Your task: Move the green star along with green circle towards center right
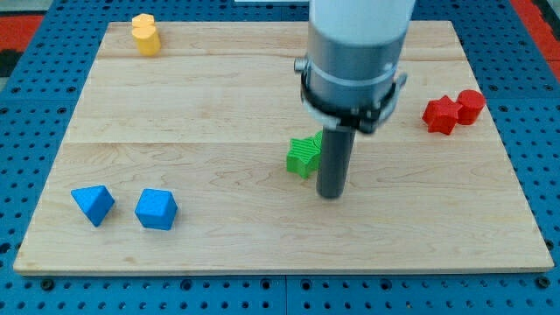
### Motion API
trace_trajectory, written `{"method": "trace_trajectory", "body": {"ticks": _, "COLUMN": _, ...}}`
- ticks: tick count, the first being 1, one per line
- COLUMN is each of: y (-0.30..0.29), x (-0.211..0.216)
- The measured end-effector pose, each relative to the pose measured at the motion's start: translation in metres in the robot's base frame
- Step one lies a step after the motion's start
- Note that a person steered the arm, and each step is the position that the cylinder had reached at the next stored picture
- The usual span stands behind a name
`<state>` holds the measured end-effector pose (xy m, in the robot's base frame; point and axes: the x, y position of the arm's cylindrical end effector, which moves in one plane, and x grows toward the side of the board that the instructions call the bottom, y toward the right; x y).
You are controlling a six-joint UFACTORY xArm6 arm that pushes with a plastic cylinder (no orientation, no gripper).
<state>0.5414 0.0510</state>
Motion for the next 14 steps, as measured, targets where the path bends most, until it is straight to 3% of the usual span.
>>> {"method": "trace_trajectory", "body": {"ticks": 1, "y": -0.044, "x": 0.013}}
{"method": "trace_trajectory", "body": {"ticks": 2, "y": -0.064, "x": -0.01}}
{"method": "trace_trajectory", "body": {"ticks": 7, "y": -0.07, "x": -0.05}}
{"method": "trace_trajectory", "body": {"ticks": 11, "y": 0.021, "x": -0.064}}
{"method": "trace_trajectory", "body": {"ticks": 13, "y": 0.024, "x": -0.104}}
{"method": "trace_trajectory", "body": {"ticks": 14, "y": 0.034, "x": -0.104}}
